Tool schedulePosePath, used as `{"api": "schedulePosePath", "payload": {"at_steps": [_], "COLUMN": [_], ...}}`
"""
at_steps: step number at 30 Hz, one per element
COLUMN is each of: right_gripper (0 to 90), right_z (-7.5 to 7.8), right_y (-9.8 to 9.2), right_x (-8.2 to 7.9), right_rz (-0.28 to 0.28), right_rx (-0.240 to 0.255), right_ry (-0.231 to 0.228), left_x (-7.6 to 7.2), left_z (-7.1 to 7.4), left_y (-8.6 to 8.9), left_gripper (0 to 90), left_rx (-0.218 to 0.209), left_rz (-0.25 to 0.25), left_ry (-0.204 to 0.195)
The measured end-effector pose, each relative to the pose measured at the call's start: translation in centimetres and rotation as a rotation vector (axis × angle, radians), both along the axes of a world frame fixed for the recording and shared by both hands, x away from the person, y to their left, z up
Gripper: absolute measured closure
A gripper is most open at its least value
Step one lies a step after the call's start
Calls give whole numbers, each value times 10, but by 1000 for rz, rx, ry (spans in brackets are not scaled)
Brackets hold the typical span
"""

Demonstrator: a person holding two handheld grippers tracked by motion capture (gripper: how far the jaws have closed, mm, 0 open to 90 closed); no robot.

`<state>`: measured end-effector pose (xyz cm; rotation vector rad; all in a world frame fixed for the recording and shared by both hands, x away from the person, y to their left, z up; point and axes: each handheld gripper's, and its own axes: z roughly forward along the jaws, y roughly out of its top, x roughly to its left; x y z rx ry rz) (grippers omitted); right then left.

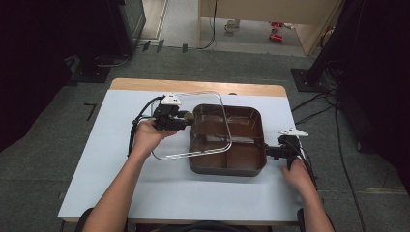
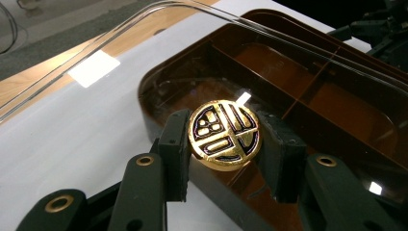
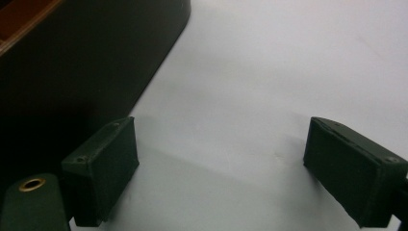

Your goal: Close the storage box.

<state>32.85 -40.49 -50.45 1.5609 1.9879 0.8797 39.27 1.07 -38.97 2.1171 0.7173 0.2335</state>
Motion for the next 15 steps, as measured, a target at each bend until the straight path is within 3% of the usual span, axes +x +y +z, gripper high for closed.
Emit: {"api": "schedulePosePath", "payload": {"at_steps": [15], "right_gripper": [112], "right_z": [0], "right_y": [0], "right_x": [0], "right_rz": [1], "right_rx": [-2], "right_ry": [0], "left_x": [-2], "left_z": [-13], "left_y": [-42], "left_gripper": [591], "left_rx": [53], "left_rz": [-78], "left_ry": [5]}}
